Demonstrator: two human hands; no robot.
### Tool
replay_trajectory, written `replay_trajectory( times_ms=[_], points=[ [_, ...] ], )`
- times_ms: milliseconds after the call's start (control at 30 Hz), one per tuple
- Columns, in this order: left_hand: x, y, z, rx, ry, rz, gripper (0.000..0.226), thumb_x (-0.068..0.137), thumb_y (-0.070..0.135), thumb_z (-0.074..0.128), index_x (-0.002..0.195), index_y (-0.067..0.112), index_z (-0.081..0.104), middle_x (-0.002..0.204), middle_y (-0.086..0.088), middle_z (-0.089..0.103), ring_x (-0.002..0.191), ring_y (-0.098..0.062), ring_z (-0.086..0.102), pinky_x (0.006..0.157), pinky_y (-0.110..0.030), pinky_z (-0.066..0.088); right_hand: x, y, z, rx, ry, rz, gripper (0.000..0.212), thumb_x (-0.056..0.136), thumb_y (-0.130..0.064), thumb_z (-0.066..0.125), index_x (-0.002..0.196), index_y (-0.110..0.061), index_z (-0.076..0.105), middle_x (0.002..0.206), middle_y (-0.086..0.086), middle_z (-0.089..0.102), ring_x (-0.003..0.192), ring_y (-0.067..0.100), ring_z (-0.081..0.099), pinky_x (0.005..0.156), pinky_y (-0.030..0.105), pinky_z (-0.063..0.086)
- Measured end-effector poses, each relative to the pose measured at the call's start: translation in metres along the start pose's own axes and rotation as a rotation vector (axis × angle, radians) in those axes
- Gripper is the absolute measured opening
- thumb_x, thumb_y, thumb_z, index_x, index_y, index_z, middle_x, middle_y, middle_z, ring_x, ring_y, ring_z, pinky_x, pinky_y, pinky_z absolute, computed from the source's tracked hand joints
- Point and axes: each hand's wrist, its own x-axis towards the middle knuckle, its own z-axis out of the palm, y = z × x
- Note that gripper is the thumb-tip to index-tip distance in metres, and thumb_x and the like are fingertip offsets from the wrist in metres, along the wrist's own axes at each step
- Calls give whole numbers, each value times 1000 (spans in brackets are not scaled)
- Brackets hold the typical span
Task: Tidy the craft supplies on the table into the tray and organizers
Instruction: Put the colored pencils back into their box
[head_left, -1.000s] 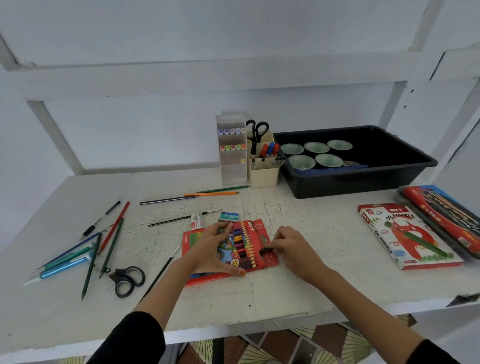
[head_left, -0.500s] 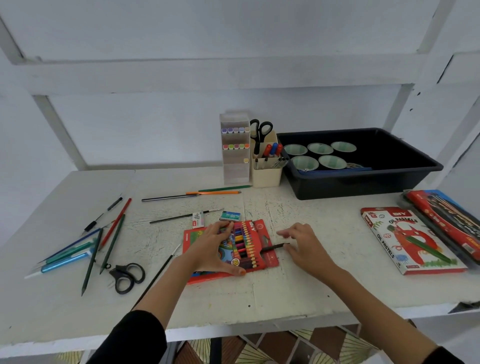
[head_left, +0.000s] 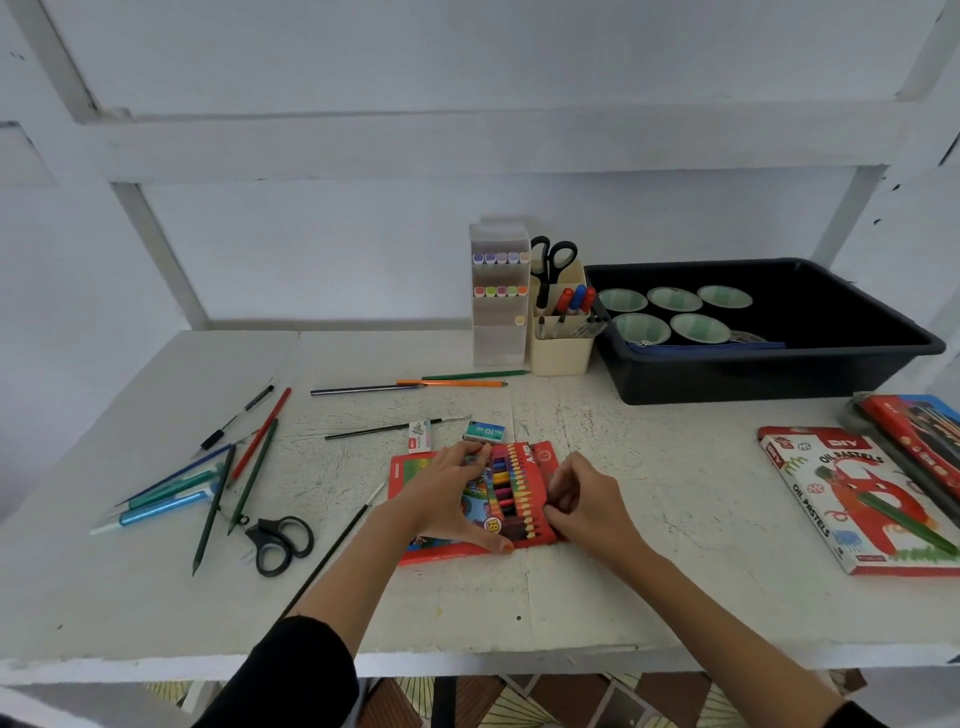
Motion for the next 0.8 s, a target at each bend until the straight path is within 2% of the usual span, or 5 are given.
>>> replay_trajectory(
  times_ms=[267,433,533,700,800],
  points=[
    [-1,-4,3,-61,53,42,121,58,75,67,151,25,6,151,13,6,140,-14,10,117,-38,20,10,-2,-2,-51,-89,11,31,82,-4,65,74,-24,43,89,-7,58,81,8,56,63,9,46],
    [-3,-9,9,-111,122,71,120,57,77,65,151,28,9,149,17,9,138,-10,12,117,-35,21,40,-12,-40,-123,-533,34,32,85,7,54,103,-19,53,106,-3,55,92,11,57,63,16,50],
    [-3,-11,11,-144,144,85,119,56,78,65,150,29,11,148,18,9,137,-8,12,116,-32,19,78,-16,-50,-179,-401,10,31,85,7,52,94,-22,58,101,-5,59,90,11,58,69,22,52],
    [-3,-12,13,-169,178,95,119,55,78,67,150,31,12,147,20,10,136,-5,11,117,-31,20,150,-16,-21,-181,-102,-17,15,90,-6,56,98,-9,68,98,6,64,81,12,55,61,12,39],
    [-3,-12,13,-183,197,103,120,54,78,67,150,31,13,146,21,9,137,-3,10,117,-32,20,183,-18,2,-194,-47,-68,19,88,-2,57,103,-1,68,103,12,65,91,18,58,77,18,42]
  ],
)
